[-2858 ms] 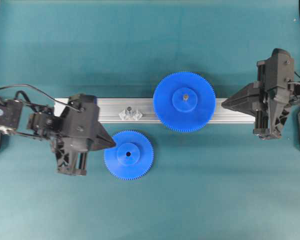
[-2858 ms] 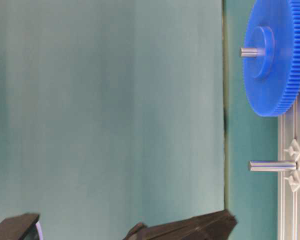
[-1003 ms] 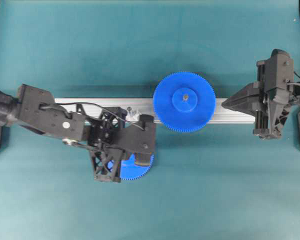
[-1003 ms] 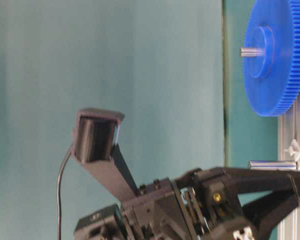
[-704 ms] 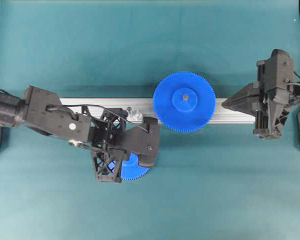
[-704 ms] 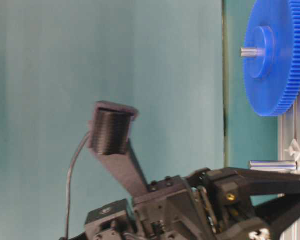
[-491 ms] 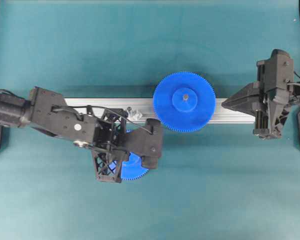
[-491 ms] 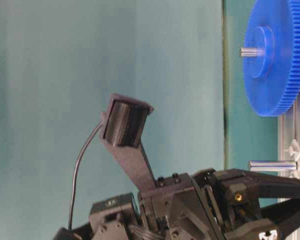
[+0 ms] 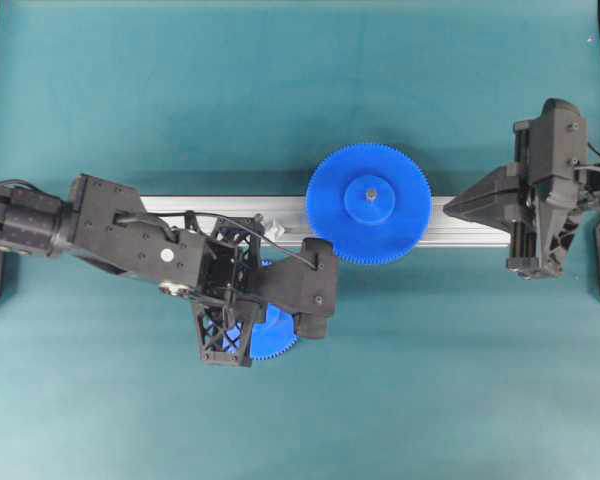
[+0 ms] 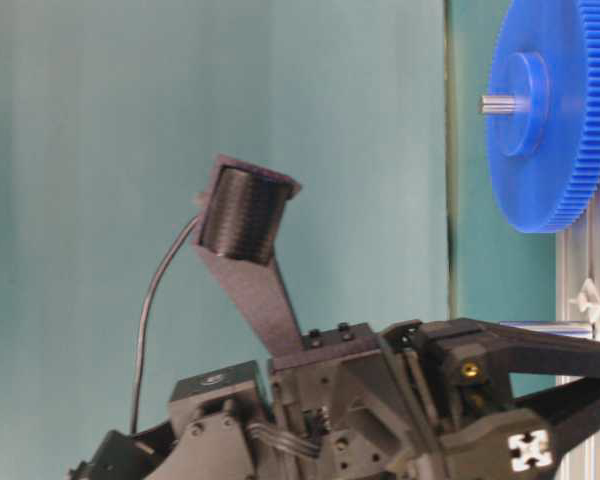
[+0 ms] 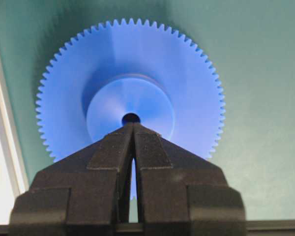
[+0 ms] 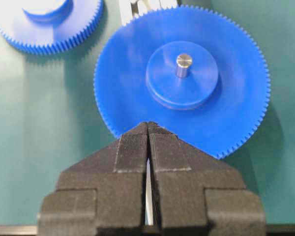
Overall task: Insert the small gear onto the shaft.
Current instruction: 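Lower the left gripper and close it on the gear hub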
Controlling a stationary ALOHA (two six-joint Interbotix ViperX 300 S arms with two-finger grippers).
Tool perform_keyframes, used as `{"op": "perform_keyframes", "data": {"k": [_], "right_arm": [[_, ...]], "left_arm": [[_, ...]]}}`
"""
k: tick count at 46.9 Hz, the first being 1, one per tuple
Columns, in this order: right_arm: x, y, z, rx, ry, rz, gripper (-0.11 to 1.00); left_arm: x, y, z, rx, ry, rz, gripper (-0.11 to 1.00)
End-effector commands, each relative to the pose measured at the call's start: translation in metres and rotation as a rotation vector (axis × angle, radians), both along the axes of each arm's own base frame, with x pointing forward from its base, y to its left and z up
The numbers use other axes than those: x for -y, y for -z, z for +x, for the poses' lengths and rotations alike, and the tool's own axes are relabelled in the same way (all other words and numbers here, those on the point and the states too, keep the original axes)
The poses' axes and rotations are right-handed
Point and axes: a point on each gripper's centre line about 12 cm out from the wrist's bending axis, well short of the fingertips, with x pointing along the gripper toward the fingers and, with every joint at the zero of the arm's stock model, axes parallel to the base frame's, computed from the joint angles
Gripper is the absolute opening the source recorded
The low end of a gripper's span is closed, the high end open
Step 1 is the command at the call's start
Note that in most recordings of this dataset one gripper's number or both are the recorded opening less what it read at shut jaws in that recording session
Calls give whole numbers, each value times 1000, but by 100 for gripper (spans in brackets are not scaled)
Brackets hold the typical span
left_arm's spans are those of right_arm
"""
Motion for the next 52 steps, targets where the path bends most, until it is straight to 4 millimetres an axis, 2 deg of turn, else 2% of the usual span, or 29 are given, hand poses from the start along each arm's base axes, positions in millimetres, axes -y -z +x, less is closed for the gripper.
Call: {"op": "perform_keyframes", "data": {"k": [1,6,10,14,21,24,26,52], "right_arm": [[1,-5,2,18,-1,-6,2],[0,-5,2,17,-2,-4,2],[1,-5,2,18,0,-4,2],[0,-5,2,18,-2,-4,2],[0,-5,2,20,-2,-5,2],[0,-5,2,20,-2,-5,2],[0,-5,2,20,-2,-5,2],[0,-5,2,20,-2,-5,2]], "left_arm": [[2,-13,7,46,4,-5,1],[2,-11,7,49,0,-7,5],[3,-10,7,47,-3,-9,13],[3,-11,7,48,-16,-14,31],[3,-11,7,48,-36,-22,73],[3,-11,7,48,-36,-22,87],[3,-12,7,50,-36,-23,92],[3,-9,9,48,-37,-23,93]]}}
